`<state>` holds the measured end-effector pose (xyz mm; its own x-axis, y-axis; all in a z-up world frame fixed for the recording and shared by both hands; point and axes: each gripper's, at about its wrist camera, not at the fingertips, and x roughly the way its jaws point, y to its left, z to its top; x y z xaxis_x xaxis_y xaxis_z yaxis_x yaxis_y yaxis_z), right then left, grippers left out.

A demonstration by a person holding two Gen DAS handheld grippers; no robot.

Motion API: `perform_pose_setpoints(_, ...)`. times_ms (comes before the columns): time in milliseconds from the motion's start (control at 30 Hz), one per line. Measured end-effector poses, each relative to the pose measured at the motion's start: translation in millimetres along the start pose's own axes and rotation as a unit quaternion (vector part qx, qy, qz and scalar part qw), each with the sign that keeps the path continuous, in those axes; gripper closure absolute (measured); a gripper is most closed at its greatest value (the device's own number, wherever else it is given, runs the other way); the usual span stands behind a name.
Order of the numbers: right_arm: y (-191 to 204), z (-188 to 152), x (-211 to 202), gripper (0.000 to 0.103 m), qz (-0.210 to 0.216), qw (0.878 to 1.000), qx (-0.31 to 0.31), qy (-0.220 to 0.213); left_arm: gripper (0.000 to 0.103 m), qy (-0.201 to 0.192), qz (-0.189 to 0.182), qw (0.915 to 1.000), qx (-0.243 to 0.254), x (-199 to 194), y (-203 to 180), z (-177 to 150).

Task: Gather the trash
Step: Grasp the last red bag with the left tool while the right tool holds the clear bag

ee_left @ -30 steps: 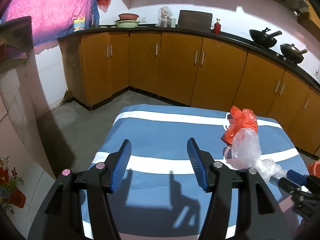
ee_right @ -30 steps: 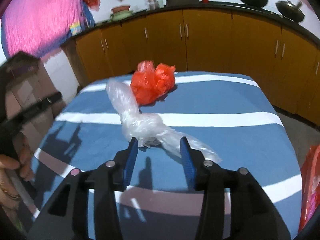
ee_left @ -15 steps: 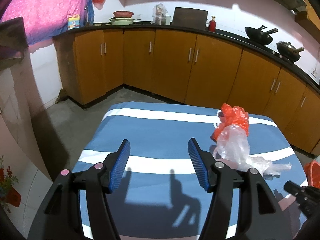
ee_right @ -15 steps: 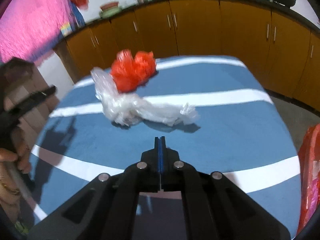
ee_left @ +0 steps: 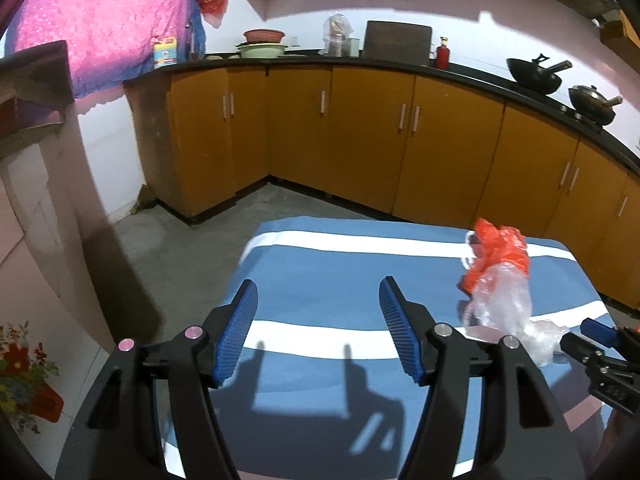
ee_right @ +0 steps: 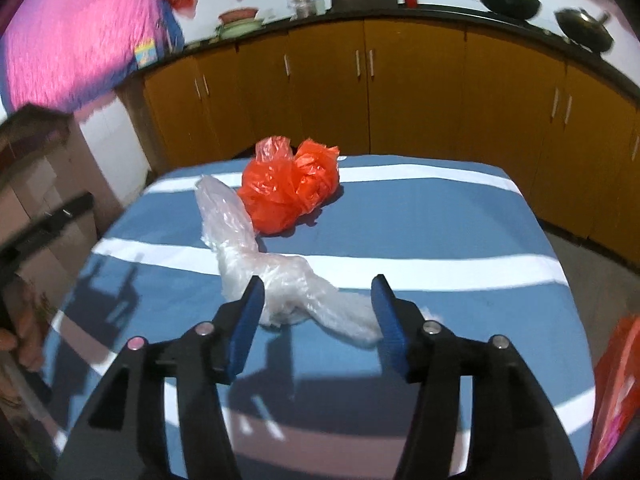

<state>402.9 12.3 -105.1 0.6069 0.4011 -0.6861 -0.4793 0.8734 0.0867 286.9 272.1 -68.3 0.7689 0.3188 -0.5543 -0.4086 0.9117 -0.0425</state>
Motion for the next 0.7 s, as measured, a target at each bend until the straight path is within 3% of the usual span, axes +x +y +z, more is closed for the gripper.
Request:
perform_pose_setpoints(33,1,1,7,0.047,-0.001,1.000,-0.005,0.011,0.039,0.001,0.002,1.0000,-0.001,1,2,0)
perform_pose_setpoints(100,2,0,18,0.056,0.000,0.999,-0.013,0.037,0.039,0.002,0.004,1.0000,-0.003,2,4,0)
perform_pose_setpoints(167,2,-4,24,0.096,0.011,0.998,-0.015,0.060,0.039,0.004,0.003,1.0000,-0.003,3,2,-1)
perform_pose_setpoints(233,0,-11,28,0.099,0.004,0.997,-0.016,0.080,0.039,0.006,-0.003,1.0000,-0.001,5,-3,-1)
perform_pose_setpoints(500,-33,-43,-9,0.101,0.016,0.997,0.039,0.059,0.035,0.010,-0.039,0.9991,0.013,8,-40,-6)
perform_pose_setpoints(700,-85,-67,-51,0.101,-0.053,0.992,0.108,0.024,0.029,0.008,-0.078,0.9960,0.043,14,-90,0)
